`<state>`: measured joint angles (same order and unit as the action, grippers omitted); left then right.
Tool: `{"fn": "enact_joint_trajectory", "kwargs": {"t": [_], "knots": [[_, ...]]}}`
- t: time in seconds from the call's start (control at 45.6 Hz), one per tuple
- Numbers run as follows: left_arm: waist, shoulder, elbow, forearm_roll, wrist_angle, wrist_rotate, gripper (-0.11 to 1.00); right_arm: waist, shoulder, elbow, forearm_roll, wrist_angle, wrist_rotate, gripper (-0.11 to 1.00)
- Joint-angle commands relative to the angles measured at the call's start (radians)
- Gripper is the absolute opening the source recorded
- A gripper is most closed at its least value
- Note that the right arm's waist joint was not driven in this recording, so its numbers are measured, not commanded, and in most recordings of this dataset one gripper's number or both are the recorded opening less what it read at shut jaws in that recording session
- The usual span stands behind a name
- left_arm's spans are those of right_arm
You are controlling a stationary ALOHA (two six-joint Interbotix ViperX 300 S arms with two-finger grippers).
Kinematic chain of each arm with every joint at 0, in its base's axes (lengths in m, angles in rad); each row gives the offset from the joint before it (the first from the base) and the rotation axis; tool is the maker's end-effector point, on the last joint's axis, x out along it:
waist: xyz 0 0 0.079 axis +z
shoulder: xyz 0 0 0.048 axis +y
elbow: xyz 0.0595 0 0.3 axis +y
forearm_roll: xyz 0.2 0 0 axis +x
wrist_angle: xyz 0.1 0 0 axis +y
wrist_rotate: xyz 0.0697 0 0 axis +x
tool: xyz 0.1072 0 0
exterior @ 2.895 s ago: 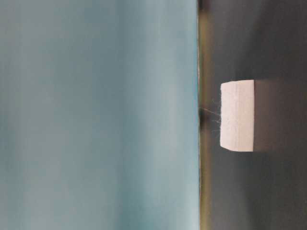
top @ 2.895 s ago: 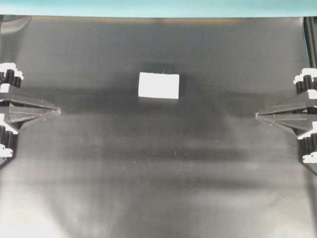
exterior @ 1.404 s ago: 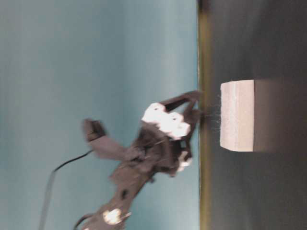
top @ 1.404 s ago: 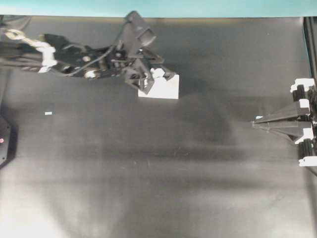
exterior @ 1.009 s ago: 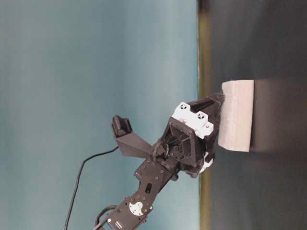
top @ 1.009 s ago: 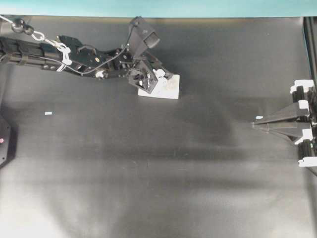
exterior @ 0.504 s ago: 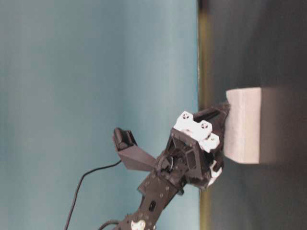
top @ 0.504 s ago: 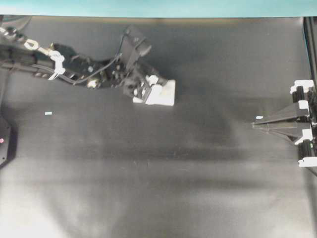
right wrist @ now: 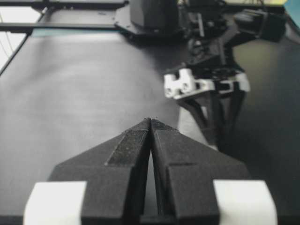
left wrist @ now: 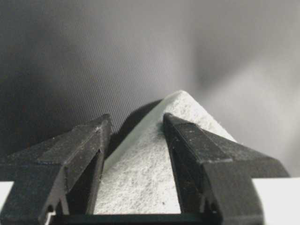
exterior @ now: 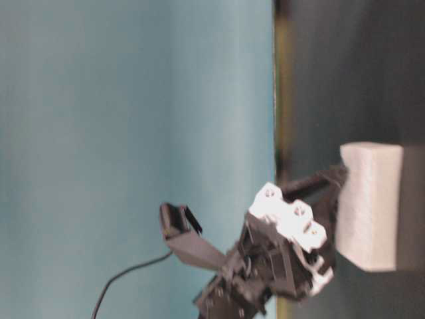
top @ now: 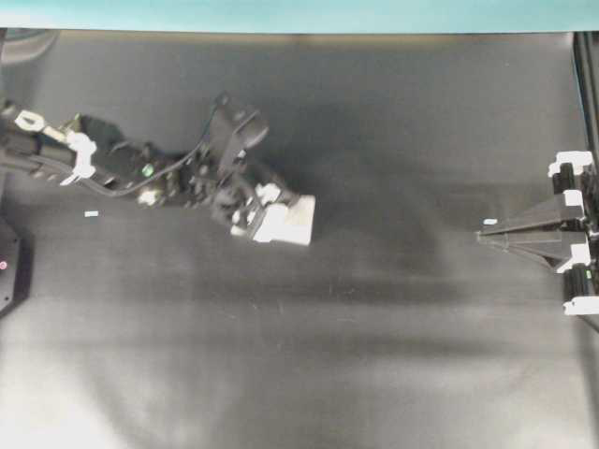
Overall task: Push the sponge with the left arm to wipe the table.
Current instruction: 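Push the sponge with the left gripper toward the near left corner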
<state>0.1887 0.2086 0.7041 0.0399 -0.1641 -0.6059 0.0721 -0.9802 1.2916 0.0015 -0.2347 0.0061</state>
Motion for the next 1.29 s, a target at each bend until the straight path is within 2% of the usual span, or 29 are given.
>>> {"fn": "enact_joint_trajectory", "kwargs": {"t": [0.0,0.285,0.482,0.746,1.272], "knots": [[-0.052,-0.038,0.032,0.003,0.003,-0.02,0.45,0.0,0.005,-0.006,0.003,-0.005,-0.002,0.0],[-0.143,-0.109,0.109,0.003,0.002,-0.098,0.45,0.0,-0.005,-0.006,0.003,-0.003,0.003,0.0],[-0.233,-0.126,0.143,0.003,-0.011,-0.15,0.45,0.0,-0.006,-0.006,0.003,-0.003,0.005,0.0],[-0.367,-0.129,0.158,0.003,-0.012,-0.164,0.45,0.0,-0.006,-0.002,0.006,-0.003,0.006,0.0],[-0.591,-0.132,0.156,0.003,-0.012,-0.314,0.44,0.0,-0.006,0.0,0.014,-0.003,0.006,0.0]]}}
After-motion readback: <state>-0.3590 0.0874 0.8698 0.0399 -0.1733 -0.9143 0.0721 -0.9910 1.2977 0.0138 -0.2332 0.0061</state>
